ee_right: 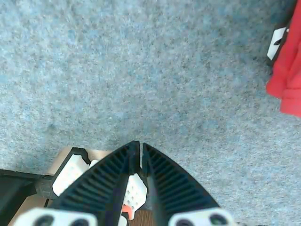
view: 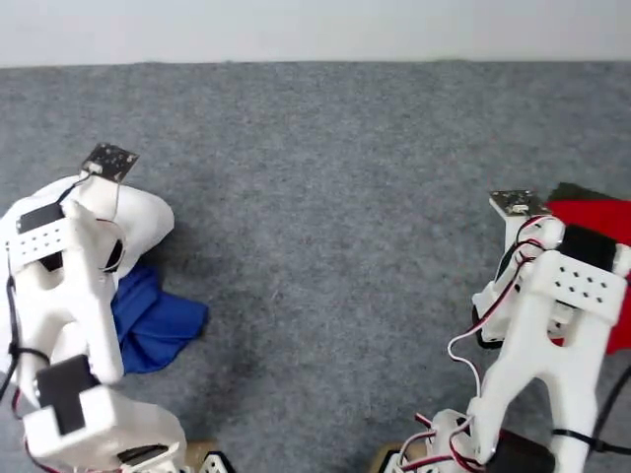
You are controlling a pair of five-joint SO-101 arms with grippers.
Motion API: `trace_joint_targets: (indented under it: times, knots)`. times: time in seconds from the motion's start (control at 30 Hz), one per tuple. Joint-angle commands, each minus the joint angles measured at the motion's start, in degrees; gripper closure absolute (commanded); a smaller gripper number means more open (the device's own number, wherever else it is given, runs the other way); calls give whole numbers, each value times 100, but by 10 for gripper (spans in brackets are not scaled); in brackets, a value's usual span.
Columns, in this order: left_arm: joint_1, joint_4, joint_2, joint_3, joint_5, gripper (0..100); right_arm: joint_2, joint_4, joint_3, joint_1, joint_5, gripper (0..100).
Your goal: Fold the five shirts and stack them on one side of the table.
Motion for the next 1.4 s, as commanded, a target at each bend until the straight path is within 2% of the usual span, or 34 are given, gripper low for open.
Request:
trace_joint_targets:
  times: [0.0, 0.2, 0.43, 0.57, 0.67, 0.77, 0.87, 0.93, 1.1, 1.23, 1.37]
  knots:
    - [273, 114, -985, -242, 149, 987, -277, 215, -70, -40, -53, 990]
    - [862, 9, -2233, -295, 1116, 987, -277, 215, -70, -57, -53, 990]
    - [2040, -18, -2804, -1059, 2031, 987, -277, 215, -70, -66, -62, 990]
    - [3086, -141, -2787, -1464, 2242, 987, -277, 224, -70, -57, -62, 990]
    - [3446, -167, -2743, -1455, 2233, 987, -277, 233, -70, -40, -62, 990]
    - [3332, 299, -2391, -1464, 2163, 985, -277, 233, -62, -40, -62, 990]
    - [2822, 668, -1916, -1464, 1855, 979, -277, 233, -44, -40, -62, 990]
    - [2418, 703, -1688, -1490, 1714, 941, -277, 233, -35, -40, -62, 990]
    - [1354, 343, -1310, -1516, 1565, 817, -277, 233, -35, -57, -62, 990]
    - [800, 105, -730, -1490, 1011, 796, -277, 233, -35, -57, -62, 990]
    - [651, -193, 141, -1508, 826, 796, -277, 233, -35, -57, -62, 990]
